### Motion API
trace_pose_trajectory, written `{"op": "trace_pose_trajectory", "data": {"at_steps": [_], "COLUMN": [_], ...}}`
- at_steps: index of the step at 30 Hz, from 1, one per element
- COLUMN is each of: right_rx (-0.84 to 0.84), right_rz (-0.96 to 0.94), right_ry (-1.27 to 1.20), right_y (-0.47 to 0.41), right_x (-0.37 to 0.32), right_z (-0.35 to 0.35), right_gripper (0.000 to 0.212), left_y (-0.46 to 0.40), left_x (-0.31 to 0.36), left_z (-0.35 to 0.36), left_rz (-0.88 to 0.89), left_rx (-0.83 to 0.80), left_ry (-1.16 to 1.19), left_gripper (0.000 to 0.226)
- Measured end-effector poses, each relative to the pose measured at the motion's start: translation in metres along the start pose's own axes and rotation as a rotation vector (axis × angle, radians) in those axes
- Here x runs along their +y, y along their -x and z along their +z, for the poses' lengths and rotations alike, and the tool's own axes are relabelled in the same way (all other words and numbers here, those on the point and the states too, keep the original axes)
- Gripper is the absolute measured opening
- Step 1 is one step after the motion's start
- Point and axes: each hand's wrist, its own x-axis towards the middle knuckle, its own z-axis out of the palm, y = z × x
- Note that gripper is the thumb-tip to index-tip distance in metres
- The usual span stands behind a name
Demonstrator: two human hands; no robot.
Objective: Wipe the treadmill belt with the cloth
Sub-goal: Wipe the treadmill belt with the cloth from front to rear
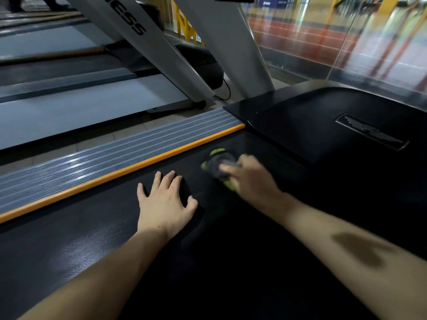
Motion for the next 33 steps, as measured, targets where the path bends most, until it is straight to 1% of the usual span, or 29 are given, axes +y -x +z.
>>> {"op": "trace_pose_trajectory", "data": {"at_steps": [2, 3, 4, 6, 8, 10, 12, 13, 14, 16, 18, 19, 21, 23, 26, 27, 28, 30, 31, 33], "right_rx": [0.025, 0.021, 0.031, 0.051, 0.055, 0.006, -0.074, -0.091, -0.087, -0.068, -0.017, 0.010, 0.042, 0.042, -0.025, -0.042, -0.051, -0.054, -0.033, 0.043], "right_rz": [0.176, 0.286, 0.373, 0.430, 0.338, 0.172, 0.029, -0.009, -0.012, 0.068, 0.244, 0.327, 0.427, 0.398, 0.166, 0.095, 0.037, 0.006, 0.036, 0.205], "right_ry": [0.156, 0.180, 0.177, 0.182, 0.117, -0.016, -0.100, -0.104, -0.081, 0.023, 0.163, 0.187, 0.214, 0.201, 0.030, -0.026, -0.054, 0.003, 0.057, 0.172], "right_y": [-0.014, -0.018, -0.018, -0.014, -0.002, 0.017, 0.028, 0.027, 0.022, 0.007, -0.004, -0.007, -0.006, 0.003, 0.027, 0.032, 0.032, 0.023, 0.017, 0.009], "right_x": [0.057, 0.081, 0.093, 0.074, 0.024, -0.026, -0.046, -0.039, -0.024, 0.023, 0.076, 0.091, 0.082, 0.042, -0.027, -0.038, -0.037, -0.006, 0.019, 0.075], "right_z": [-0.011, -0.017, -0.019, -0.018, -0.011, -0.005, -0.006, -0.008, -0.010, -0.014, -0.024, -0.027, -0.028, -0.023, -0.010, -0.008, -0.009, -0.013, -0.017, -0.026], "right_gripper": [0.029, 0.031, 0.034, 0.036, 0.033, 0.035, 0.040, 0.039, 0.038, 0.039, 0.034, 0.035, 0.036, 0.034, 0.036, 0.038, 0.039, 0.037, 0.035, 0.032], "left_y": [-0.001, -0.001, -0.001, -0.002, -0.001, 0.000, 0.000, 0.001, 0.001, 0.000, -0.001, -0.001, -0.002, -0.002, -0.001, -0.001, 0.000, 0.000, 0.000, -0.001], "left_x": [0.000, 0.001, 0.001, 0.002, 0.001, 0.002, 0.002, 0.001, 0.001, 0.001, 0.001, 0.001, 0.001, 0.001, 0.001, 0.001, 0.000, 0.000, 0.000, 0.000], "left_z": [0.000, 0.000, 0.001, 0.001, 0.000, 0.000, -0.001, -0.001, -0.001, -0.001, 0.001, 0.001, 0.002, 0.002, 0.001, 0.000, 0.000, 0.000, -0.001, 0.000], "left_rz": [-0.003, -0.006, -0.006, -0.003, -0.005, -0.007, -0.011, -0.012, -0.009, -0.009, -0.005, -0.004, -0.004, -0.005, -0.005, -0.004, -0.002, 0.002, -0.002, -0.005], "left_rx": [-0.005, -0.006, -0.005, -0.009, -0.009, -0.005, -0.007, -0.005, -0.004, -0.007, -0.005, -0.004, -0.006, -0.005, -0.007, -0.012, -0.016, -0.017, -0.017, -0.019], "left_ry": [0.003, 0.006, 0.007, 0.006, 0.008, 0.008, 0.003, 0.000, -0.003, -0.006, -0.010, -0.012, -0.011, -0.002, -0.005, -0.008, -0.009, -0.009, -0.008, -0.004], "left_gripper": [0.072, 0.072, 0.071, 0.070, 0.071, 0.072, 0.073, 0.073, 0.073, 0.072, 0.071, 0.071, 0.071, 0.071, 0.072, 0.072, 0.072, 0.072, 0.071, 0.070]}}
